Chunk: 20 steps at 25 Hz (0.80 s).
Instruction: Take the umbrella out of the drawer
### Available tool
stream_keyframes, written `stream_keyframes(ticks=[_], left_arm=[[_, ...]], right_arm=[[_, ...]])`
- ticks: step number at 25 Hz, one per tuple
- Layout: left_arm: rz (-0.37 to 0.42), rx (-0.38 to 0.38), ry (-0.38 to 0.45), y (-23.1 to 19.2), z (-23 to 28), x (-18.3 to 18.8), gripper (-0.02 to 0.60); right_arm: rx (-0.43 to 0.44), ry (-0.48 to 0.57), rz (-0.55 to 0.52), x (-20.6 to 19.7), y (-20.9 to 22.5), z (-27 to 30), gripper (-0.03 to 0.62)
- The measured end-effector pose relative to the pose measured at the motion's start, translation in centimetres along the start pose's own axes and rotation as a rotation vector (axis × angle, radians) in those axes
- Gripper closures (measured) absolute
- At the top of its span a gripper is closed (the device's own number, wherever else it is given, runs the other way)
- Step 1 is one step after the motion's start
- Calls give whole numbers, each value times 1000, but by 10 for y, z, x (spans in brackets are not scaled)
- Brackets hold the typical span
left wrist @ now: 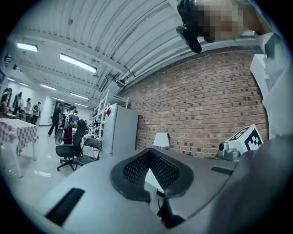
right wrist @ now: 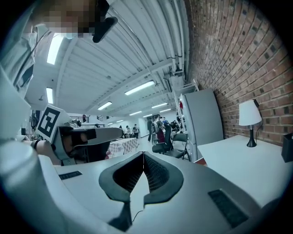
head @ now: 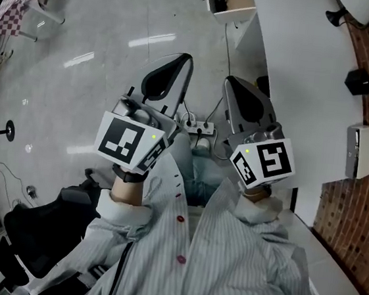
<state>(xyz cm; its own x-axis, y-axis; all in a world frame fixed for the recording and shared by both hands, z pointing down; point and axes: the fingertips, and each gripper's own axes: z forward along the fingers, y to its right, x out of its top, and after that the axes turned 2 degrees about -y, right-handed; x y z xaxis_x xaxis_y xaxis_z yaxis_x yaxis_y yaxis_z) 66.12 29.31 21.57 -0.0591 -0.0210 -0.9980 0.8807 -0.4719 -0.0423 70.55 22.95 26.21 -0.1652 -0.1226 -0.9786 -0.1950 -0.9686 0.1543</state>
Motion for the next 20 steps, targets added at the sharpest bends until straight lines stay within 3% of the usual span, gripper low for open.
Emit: stream_keyframes(ticks=[8, 20], left_arm=[[0, 5, 12, -66, 22, 1, 572], [25, -125, -6, -234, 110, 22, 572]], right_arm=[[-12, -16, 7, 0, 9, 65, 559], [-125, -20, 46, 29, 38, 248, 559]])
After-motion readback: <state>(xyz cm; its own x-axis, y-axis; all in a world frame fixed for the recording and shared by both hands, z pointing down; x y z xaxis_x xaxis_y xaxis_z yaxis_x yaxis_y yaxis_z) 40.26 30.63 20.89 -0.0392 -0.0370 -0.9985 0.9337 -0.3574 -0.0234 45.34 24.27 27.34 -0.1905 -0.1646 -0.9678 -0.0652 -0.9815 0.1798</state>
